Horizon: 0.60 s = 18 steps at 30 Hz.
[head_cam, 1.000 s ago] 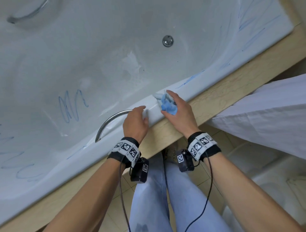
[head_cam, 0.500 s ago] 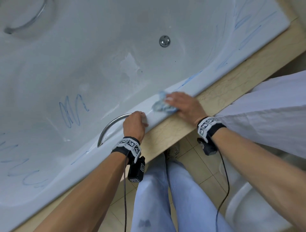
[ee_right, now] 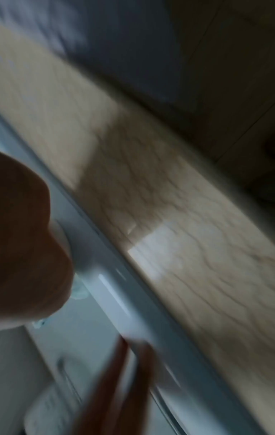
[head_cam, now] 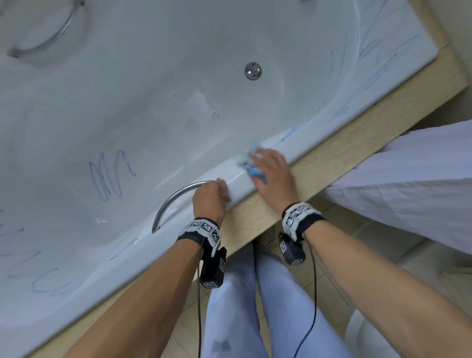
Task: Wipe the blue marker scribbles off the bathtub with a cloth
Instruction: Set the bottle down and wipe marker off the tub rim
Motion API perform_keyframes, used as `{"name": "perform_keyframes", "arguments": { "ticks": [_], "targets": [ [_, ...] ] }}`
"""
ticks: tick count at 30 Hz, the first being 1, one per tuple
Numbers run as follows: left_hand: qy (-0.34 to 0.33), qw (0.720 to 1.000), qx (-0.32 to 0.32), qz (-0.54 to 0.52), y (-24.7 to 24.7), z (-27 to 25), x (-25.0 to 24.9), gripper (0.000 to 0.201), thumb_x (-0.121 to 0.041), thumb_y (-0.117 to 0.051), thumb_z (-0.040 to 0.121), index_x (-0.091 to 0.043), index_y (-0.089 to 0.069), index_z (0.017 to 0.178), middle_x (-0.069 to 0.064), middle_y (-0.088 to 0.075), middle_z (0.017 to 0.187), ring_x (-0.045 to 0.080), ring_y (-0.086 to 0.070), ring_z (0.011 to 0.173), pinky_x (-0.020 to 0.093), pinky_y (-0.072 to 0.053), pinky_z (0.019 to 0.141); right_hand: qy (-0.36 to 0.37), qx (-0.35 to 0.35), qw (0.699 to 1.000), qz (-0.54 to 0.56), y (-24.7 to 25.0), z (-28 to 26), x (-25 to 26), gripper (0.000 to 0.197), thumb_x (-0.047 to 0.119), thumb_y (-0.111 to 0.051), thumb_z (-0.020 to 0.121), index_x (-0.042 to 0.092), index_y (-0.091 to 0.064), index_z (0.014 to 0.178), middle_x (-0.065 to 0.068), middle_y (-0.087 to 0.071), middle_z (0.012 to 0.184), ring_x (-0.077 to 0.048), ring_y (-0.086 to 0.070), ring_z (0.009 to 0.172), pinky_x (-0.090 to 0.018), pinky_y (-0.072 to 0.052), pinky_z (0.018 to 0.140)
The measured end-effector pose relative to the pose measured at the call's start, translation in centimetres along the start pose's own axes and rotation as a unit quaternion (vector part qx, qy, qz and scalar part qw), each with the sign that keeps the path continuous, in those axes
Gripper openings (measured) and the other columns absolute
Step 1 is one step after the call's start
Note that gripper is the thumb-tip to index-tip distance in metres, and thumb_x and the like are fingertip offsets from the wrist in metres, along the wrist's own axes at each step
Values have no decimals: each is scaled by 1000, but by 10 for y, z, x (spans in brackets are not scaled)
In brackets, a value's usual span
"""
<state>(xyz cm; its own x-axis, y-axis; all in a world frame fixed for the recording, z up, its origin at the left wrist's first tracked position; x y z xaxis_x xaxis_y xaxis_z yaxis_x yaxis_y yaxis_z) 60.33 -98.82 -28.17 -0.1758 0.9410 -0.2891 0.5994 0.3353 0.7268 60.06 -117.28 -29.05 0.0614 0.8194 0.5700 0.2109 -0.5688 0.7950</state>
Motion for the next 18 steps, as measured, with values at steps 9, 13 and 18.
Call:
{"name": "perform_keyframes", "arguments": {
  "ticks": [9,13,18],
  "targets": [
    [-4,1000,0,-14,1,2,7,12,-23,-66,89,-15,-66,80,1,-67,73,30,-64,77,31,-41,63,-7,149,973,-177,1,92,7,23,12,-62,88,14,-67,111,-5,-62,114,-27,-55,113,-38,-51,87],
    [-8,1000,22,4,2,3,9,12,-18,-70,85,-17,-63,75,1,-68,74,28,-66,75,33,-49,66,-129,140,961,-202,19,121,-5,15,16,-62,86,8,-67,98,-12,-65,111,-33,-54,114,-37,-49,87],
    [-21,1000,18,6,7,3,2,17,-20,-70,88,-18,-59,74,7,-68,76,30,-64,74,36,-49,65,-54,220,967,-120,-19,88,41,8,14,-61,82,14,-67,86,-5,-64,106,-26,-55,111,-34,-50,82]
  ]
}}
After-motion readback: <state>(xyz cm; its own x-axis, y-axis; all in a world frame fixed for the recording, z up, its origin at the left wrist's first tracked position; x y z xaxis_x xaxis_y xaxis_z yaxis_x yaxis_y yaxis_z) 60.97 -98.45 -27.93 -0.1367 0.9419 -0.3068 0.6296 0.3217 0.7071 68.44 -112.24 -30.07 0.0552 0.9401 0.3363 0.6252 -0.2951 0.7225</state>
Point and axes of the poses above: each hand's wrist, its own z-axis towards the middle knuckle, its own y-axis out of the back of the hand, x = y × z, the point moved 2 cm from there along z, towards the middle knuckle
